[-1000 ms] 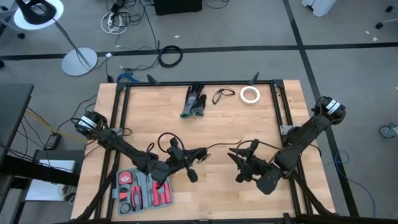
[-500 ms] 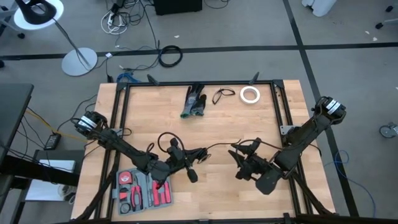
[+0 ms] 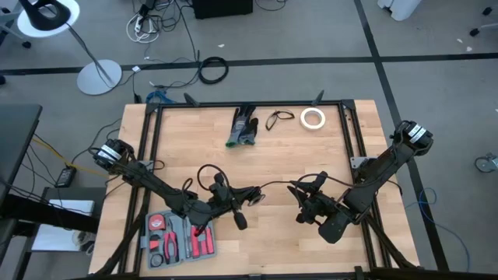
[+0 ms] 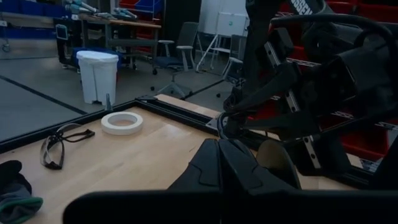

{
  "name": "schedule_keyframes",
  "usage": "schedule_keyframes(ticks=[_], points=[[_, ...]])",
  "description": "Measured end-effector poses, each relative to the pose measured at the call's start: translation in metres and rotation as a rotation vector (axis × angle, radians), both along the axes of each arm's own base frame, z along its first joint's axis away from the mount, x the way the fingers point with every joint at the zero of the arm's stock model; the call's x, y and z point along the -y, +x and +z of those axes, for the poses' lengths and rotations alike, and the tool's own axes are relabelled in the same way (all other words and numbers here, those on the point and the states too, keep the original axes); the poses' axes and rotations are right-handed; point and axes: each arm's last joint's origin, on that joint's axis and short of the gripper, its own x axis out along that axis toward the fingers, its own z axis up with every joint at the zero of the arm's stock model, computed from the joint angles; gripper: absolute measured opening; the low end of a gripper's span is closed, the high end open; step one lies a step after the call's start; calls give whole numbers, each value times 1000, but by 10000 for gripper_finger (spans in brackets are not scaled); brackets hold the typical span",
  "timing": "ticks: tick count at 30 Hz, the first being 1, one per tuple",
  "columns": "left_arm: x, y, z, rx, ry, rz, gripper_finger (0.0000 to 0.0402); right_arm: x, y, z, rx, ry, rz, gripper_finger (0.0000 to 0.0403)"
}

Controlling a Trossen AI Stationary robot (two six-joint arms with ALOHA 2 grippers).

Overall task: Coil cords
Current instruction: Coil the black wire into a spool

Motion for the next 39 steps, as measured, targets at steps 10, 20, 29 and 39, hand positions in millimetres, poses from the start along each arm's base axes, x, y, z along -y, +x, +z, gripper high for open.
schedule_keyframes(ticks=[10, 20, 29, 39], points=[[0, 0, 1, 6, -4, -14, 0, 8, 2, -5, -31, 53, -10, 47], [0, 0, 1, 5, -3, -14, 0, 12, 4, -7, -33, 106, -19, 16], [-2, 1, 1, 5, -1, -6, 0, 20, 2, -12, 41, 285, -93, 4], [-25, 12, 11, 68, 39, 28, 0, 25, 11, -17, 17, 483, -98, 2]])
